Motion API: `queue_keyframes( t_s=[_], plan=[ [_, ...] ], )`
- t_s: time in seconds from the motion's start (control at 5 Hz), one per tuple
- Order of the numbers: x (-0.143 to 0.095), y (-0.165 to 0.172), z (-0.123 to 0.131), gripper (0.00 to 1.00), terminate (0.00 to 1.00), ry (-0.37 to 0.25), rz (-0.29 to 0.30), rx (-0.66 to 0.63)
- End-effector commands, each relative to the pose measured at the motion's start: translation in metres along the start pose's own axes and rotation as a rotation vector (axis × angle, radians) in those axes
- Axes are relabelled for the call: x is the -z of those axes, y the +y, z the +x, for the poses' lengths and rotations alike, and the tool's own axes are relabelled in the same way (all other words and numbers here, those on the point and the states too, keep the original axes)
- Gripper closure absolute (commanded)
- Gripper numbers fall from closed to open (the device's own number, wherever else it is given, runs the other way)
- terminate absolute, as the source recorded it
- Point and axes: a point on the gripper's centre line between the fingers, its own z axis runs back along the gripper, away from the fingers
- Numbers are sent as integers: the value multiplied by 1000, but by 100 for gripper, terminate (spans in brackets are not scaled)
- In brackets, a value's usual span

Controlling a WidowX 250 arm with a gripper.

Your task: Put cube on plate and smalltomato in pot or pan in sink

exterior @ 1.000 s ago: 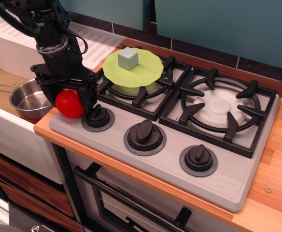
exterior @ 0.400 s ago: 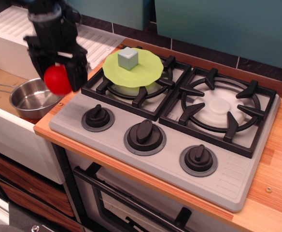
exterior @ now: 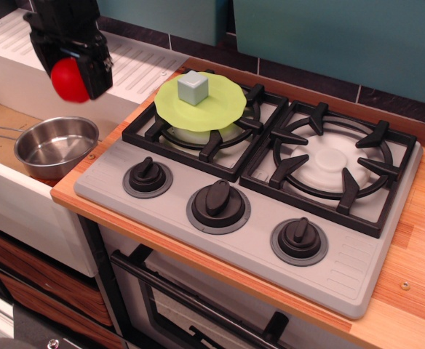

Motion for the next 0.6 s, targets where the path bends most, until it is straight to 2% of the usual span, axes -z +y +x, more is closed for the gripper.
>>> queue_keyframes(
  t_s=[0.0, 0.2, 0.4],
  plan=[
    [7, 29, 13, 100, 0, -43, -10, 25],
    [23, 33, 4, 100, 0, -25, -15, -15],
    [34, 35, -10, 100, 0, -34, -22, -22]
  ],
)
